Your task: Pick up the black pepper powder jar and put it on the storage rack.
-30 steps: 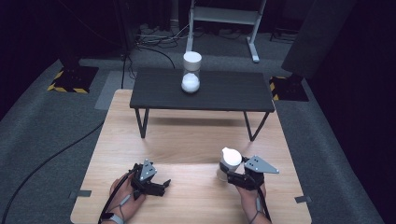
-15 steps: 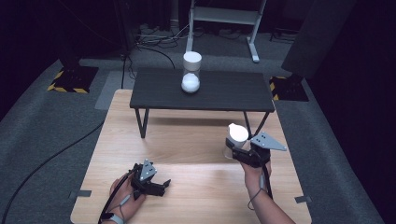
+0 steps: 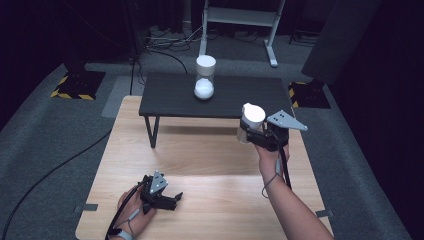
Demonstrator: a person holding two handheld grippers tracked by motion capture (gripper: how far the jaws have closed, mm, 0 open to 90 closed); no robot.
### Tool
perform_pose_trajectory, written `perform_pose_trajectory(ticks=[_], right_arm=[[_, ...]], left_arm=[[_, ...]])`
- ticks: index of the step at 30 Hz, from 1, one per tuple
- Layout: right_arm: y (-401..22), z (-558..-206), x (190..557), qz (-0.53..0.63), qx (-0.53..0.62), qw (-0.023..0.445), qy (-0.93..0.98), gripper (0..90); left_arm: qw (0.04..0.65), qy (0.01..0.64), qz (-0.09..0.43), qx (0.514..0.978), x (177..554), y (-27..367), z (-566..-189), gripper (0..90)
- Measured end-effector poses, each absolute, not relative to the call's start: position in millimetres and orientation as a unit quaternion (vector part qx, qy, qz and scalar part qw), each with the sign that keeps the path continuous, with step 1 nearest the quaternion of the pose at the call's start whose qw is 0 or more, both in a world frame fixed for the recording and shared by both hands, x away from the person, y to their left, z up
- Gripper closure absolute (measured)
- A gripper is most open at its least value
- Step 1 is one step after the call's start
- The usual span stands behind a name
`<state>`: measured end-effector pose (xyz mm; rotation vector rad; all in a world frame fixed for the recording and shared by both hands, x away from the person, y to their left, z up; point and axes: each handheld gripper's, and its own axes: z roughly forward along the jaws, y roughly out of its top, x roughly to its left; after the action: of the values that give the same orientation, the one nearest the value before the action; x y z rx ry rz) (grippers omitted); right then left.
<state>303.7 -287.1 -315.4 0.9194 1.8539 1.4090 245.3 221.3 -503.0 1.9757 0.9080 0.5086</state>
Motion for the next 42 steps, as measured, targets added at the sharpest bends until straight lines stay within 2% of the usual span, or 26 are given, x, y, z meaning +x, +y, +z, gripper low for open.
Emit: perform_pose_trajectory(ticks=[10,20,34,42], right_arm=[[-268.5,-278.4,326.9,0.531,0.342,0.331,0.701,29.8],[-245.4,-258.4,361.2,0.534,0.336,0.343,0.696,29.9],[-224.4,-267.9,408.6,0.553,0.353,0.340,0.674,29.8],[-221.2,-273.6,421.4,0.540,0.369,0.340,0.675,29.9]], left_arm=[[0.439,0.365,0.205,0.795,245.3,221.3,-503.0,0.0],[0.439,0.366,0.204,0.794,245.2,221.1,-503.1,0.0],[0.439,0.366,0.204,0.795,245.2,221.2,-503.2,0.1],[0.439,0.366,0.204,0.795,245.2,221.2,-503.1,0.1]])
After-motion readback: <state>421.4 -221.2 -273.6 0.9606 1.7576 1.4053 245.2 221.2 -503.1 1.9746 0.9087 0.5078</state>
